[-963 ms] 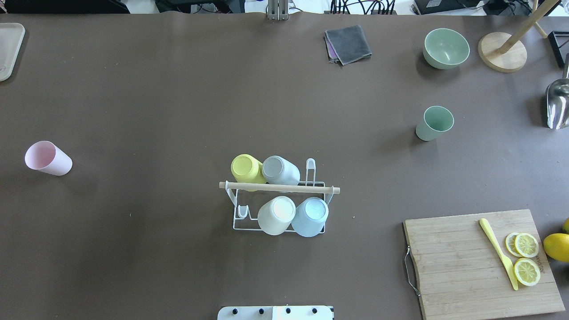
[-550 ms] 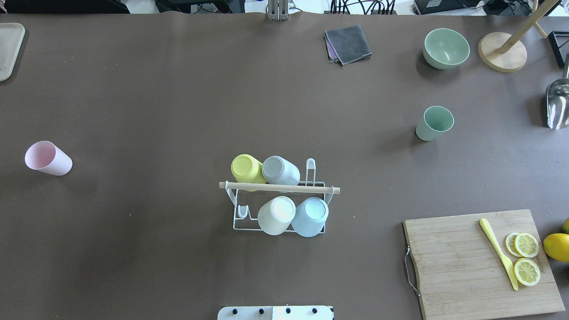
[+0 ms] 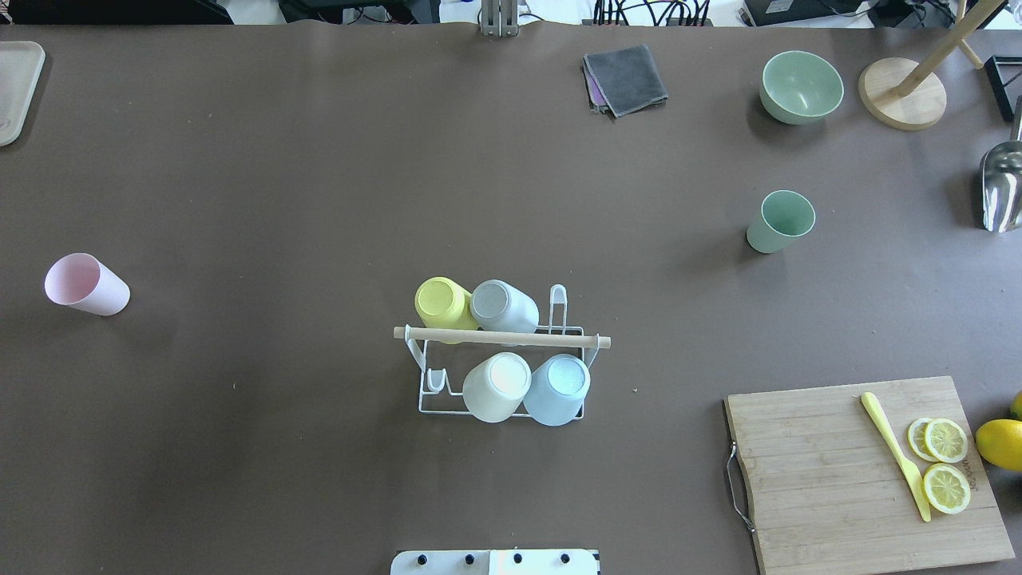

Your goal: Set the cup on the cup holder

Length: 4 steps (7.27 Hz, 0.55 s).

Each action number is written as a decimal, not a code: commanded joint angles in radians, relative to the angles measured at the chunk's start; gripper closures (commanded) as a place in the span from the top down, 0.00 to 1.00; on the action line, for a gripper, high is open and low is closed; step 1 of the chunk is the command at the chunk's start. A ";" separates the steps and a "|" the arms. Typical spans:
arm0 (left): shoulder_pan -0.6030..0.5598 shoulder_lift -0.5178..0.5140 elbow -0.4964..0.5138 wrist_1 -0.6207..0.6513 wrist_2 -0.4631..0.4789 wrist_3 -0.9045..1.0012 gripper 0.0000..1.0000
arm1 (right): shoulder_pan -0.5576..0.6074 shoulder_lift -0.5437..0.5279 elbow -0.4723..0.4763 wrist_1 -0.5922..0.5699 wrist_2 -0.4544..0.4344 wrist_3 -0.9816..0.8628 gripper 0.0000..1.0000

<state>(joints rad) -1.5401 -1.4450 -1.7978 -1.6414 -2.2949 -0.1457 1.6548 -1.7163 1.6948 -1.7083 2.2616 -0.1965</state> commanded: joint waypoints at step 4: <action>0.000 0.000 -0.002 0.000 0.000 0.000 0.98 | -0.003 0.039 -0.004 -0.001 0.006 -0.008 1.00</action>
<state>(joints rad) -1.5401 -1.4450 -1.7991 -1.6414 -2.2948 -0.1457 1.6531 -1.6998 1.6847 -1.7076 2.2642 -0.2006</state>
